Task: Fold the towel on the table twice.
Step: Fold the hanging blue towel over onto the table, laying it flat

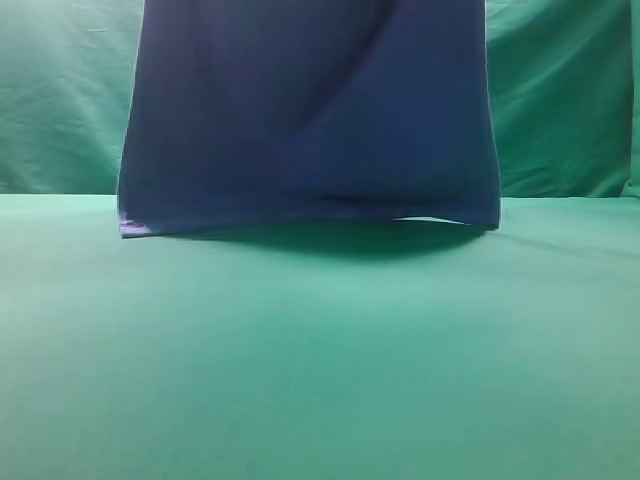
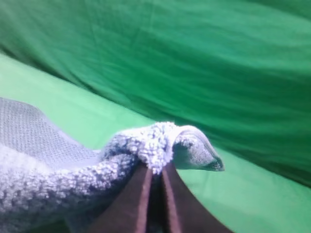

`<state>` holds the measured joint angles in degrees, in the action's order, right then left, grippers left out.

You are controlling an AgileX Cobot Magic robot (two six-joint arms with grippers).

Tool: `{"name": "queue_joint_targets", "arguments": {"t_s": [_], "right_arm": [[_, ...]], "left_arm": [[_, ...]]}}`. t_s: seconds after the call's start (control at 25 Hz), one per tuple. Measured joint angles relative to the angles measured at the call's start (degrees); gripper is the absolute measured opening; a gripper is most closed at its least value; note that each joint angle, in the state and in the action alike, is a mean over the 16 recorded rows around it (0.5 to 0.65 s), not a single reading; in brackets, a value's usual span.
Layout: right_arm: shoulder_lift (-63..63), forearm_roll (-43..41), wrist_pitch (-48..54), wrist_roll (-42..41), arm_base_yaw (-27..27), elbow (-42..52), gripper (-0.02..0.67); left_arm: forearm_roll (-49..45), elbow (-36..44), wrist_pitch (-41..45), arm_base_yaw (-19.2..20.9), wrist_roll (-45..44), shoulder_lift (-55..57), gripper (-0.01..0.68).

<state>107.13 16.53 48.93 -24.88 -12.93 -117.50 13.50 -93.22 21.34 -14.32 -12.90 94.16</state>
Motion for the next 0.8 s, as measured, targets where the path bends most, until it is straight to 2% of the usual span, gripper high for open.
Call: {"name": "queue_joint_targets", "arguments": {"t_s": [0.28, 0.8], "right_arm": [[-6.8, -3.2, 3.4, 1.8, 0.0, 9.4, 0.000], [-22.0, -2.7, 3.2, 3.0, 0.0, 27.1, 0.000]], "left_arm": [[-1.6, 5.6, 2.1, 0.0, 0.2, -4.9, 0.000], [-1.5, 15.4, 8.5, 0.0, 2.1, -15.5, 0.000]]}}
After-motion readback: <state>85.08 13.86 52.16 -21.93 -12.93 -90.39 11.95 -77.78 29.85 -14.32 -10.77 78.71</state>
